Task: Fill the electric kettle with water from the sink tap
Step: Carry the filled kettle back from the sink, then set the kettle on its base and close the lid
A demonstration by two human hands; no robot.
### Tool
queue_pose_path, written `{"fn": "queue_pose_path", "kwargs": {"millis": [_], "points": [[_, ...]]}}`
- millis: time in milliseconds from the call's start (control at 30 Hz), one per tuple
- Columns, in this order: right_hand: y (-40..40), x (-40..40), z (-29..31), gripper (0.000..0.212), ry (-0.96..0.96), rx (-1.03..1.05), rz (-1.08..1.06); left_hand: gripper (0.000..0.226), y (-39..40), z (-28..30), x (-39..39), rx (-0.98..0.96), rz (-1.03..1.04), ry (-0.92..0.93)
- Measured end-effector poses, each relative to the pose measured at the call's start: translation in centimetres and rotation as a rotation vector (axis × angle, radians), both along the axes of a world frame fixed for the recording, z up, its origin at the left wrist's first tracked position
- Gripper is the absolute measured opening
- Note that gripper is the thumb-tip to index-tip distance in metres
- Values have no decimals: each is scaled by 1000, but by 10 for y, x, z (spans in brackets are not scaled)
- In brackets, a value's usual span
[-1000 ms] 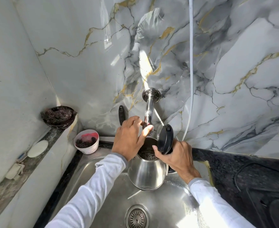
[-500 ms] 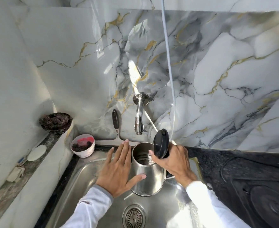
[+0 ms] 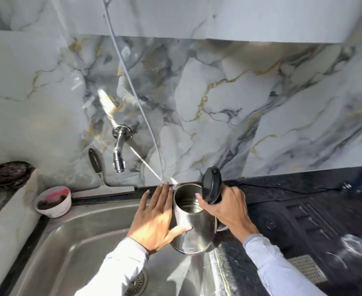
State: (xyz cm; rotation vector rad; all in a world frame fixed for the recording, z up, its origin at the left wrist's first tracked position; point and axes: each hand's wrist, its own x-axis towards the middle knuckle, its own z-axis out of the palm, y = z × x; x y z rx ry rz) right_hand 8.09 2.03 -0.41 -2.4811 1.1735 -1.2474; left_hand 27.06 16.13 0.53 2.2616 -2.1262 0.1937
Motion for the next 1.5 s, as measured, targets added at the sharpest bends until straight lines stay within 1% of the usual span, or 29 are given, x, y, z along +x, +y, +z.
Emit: {"fn": "queue_pose_path", "kwargs": {"millis": [133, 200, 333, 467, 667, 733, 833, 933, 1100, 1167, 1300, 1400, 1500], "points": [[-19, -57, 3, 47, -19, -77, -46, 111, -25, 2, -55, -42, -19, 14], [-32, -87, 3, 46, -23, -76, -55, 110, -39, 2, -85, -29, -19, -4], [-65, -146, -1, 46, 12, -72, -90, 109, -70, -3, -146, 2, -11, 25], [-98, -193, -11, 47, 12, -103, -93, 105, -101, -13, -197, -15, 2, 19], [-144, -241, -32, 48, 1, -105, -63, 107, -139, -31, -249, -6, 47, -20], [-157, -251, -34, 44, -10, -106, -31, 109, -150, -34, -262, -5, 63, -23], [-168, -257, -36, 42, -1, -96, 13, 111, -159, -36, -269, 31, 78, -11], [-178, -263, -41, 48, 16, -80, 33, 112, -166, -40, -276, 44, 85, 20], [-187, -264, -41, 47, 44, -67, 139, 112, -171, -46, -275, 22, 114, 46], [-185, -268, -38, 52, 71, -50, 161, 111, -170, -48, -276, 17, 109, 59], [-184, -276, -27, 69, 183, 118, 233, 112, -169, -47, -275, 20, 108, 86], [-181, -281, -18, 72, 270, 177, 296, 112, -168, -43, -273, 13, 95, 104], [-176, -287, -10, 75, 356, 213, 344, 114, -166, -34, -271, -38, 67, 136]]}}
